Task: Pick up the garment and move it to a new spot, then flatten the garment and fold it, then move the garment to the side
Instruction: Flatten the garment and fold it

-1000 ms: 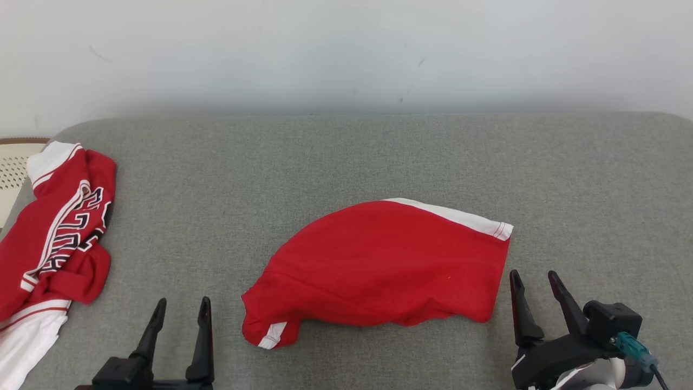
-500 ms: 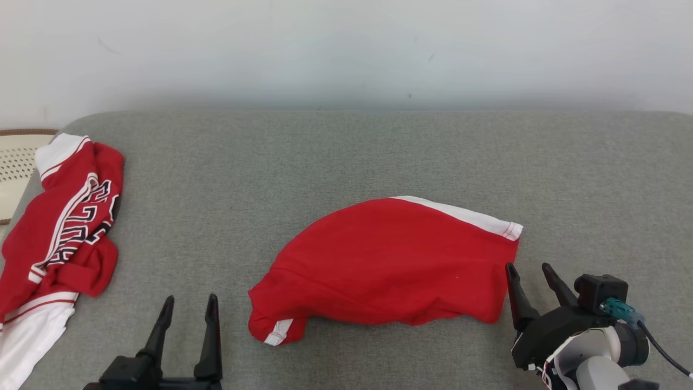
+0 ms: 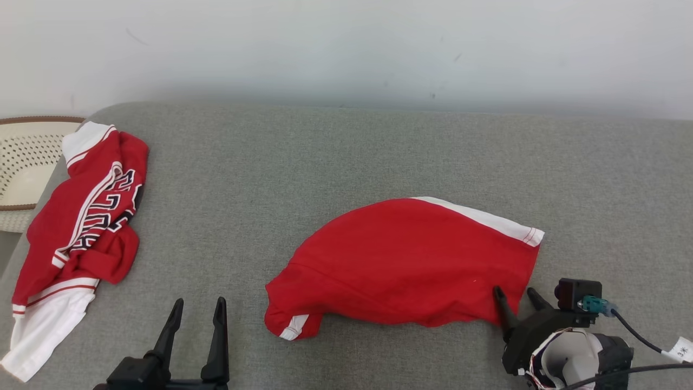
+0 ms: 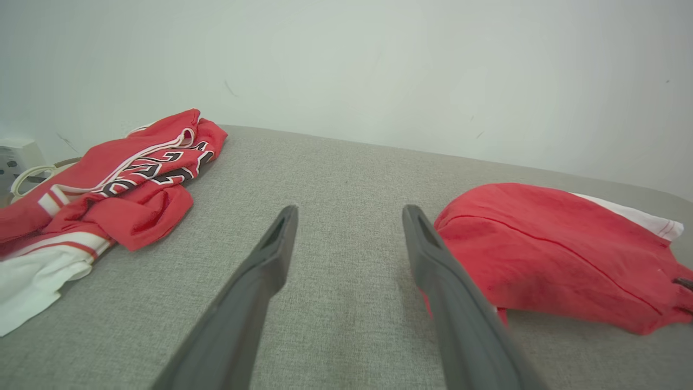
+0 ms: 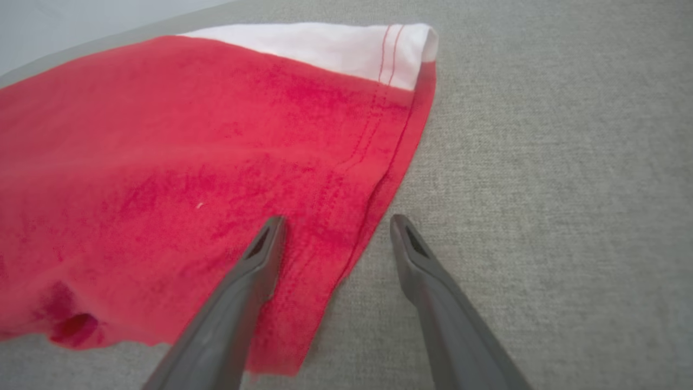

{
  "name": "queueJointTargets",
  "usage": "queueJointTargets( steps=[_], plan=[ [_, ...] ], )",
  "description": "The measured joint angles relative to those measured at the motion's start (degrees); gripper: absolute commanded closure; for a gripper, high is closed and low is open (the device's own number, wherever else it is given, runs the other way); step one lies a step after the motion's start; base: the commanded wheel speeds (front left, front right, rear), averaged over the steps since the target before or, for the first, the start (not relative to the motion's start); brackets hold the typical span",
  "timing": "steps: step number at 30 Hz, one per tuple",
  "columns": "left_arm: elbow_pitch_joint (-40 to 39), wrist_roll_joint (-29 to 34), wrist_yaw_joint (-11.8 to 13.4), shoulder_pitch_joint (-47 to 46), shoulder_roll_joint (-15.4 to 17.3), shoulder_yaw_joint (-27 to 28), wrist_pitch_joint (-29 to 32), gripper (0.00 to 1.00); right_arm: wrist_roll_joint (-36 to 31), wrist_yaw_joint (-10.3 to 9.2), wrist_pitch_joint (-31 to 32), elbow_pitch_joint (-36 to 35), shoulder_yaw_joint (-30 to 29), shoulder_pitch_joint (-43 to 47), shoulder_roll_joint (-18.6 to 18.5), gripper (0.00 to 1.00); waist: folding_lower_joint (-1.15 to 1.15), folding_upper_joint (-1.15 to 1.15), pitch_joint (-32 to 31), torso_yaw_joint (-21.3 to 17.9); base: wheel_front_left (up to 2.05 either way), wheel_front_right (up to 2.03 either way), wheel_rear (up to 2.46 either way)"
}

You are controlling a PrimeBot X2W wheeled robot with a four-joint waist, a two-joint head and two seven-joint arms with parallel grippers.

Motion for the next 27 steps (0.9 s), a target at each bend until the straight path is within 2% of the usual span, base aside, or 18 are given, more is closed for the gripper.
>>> queueJointTargets(
  steps=[1, 2, 3, 8, 15, 20, 27],
  plan=[
    [0.2, 0.1, 0.0, 0.0, -0.2, 0.2, 0.0, 0.0, 0.1, 0.0, -0.3, 0.9, 0.3, -0.6, 0.0, 0.01, 0.0, 0.0, 0.0, 0.1, 0.0, 0.0, 0.0],
    [0.3, 0.2, -0.1, 0.0, -0.3, 0.4, 0.0, 0.0, 0.5, 0.0, -0.7, 1.7, 0.5, -1.3, 0.0, 0.24, 0.0, 0.0, -0.1, 0.2, 0.0, 0.0, 0.0],
    [0.5, 0.3, -0.5, 0.0, -0.4, 0.6, 0.0, 0.0, 1.1, 0.0, -0.8, 2.8, 0.9, -2.0, 0.0, 1.0, 0.0, 0.0, -0.1, 0.2, 0.0, 0.0, 0.0],
    [1.1, 0.5, -1.1, 0.0, -1.0, 1.3, 0.0, 0.0, 2.1, 0.0, -3.6, 5.8, 2.7, -4.2, -0.1, 1.0, 0.0, 0.0, -0.5, 0.5, 0.0, 0.0, 0.0],
    [1.3, 1.0, -1.6, 0.6, -1.4, 2.4, 0.0, 0.0, 4.0, 0.0, -8.1, 3.1, 4.6, -6.7, -1.3, 1.0, 0.0, 0.0, -0.9, 0.1, 0.0, 0.0, 0.0],
    [1.3, 1.6, -2.0, 1.0, -1.9, 3.2, 0.0, 0.0, 5.4, 0.01, -8.8, -3.4, 7.3, -9.1, -3.3, 1.0, 0.0, 0.0, -1.2, -0.6, 0.0, 0.0, 0.0],
    [1.7, 2.2, -2.5, 1.1, -2.4, 3.7, 0.0, 0.0, 5.3, 0.01, -5.9, -10.6, 9.2, -12.8, -5.3, 1.0, 0.0, 0.0, -1.4, -0.8, 0.0, 0.0, 0.0]
  ],
)
